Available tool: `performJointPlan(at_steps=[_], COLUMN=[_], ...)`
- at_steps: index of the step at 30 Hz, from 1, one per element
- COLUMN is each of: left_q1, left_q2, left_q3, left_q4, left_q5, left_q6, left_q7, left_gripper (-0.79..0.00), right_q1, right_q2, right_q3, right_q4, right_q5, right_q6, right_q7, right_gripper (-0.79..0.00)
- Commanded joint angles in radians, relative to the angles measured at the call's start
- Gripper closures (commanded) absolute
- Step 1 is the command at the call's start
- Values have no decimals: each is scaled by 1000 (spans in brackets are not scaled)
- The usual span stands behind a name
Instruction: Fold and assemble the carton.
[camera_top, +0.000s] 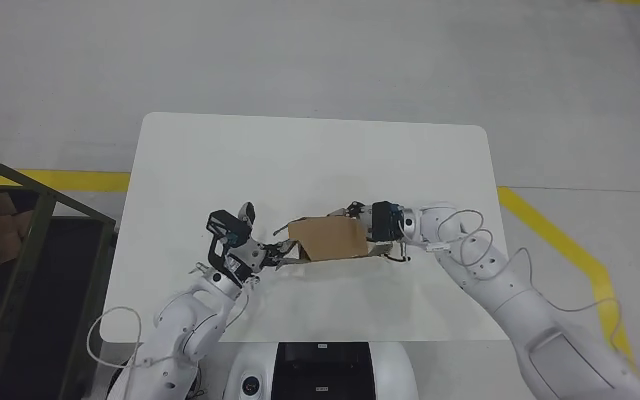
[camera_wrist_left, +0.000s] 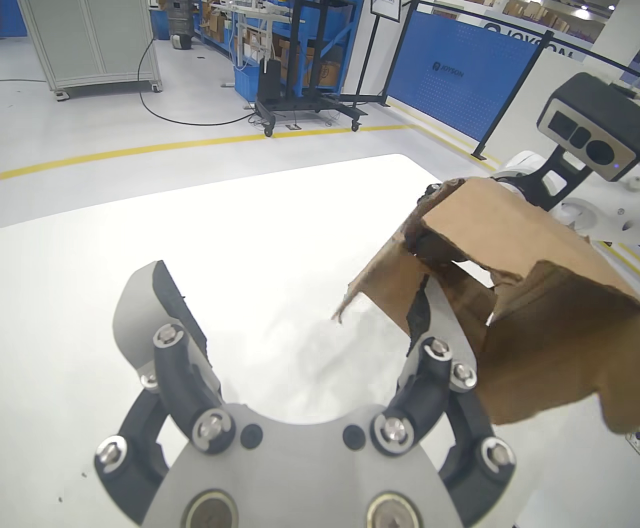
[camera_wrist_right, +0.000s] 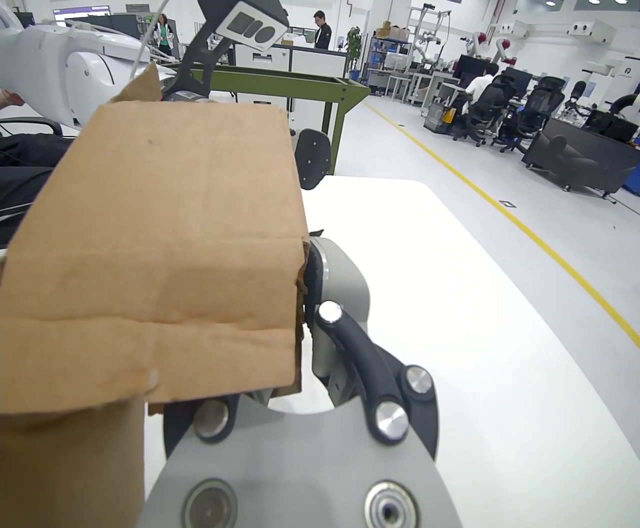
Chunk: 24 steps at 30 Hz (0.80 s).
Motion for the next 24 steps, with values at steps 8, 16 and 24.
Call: performJointPlan(at_steps=[8,16,24], left_q1=[8,51,81], left_q2=[2,9,10], left_q3=[-35,-122,-136], left_q4=[6,-22,-68], left_q5=[-4,-67,-108], left_q6=[7,-30,-79], left_q7=[17,43,63], left_gripper=[-785,-785,-785], right_q1=[13,21,36], right_q2=[9,21,25], right_q3=[-30,-55,-80], right_q4=[7,4,14], right_q5=[14,30,25], right_q6=[25,41,46], right_q7=[-25,-41,-46], right_gripper=[0,0,0])
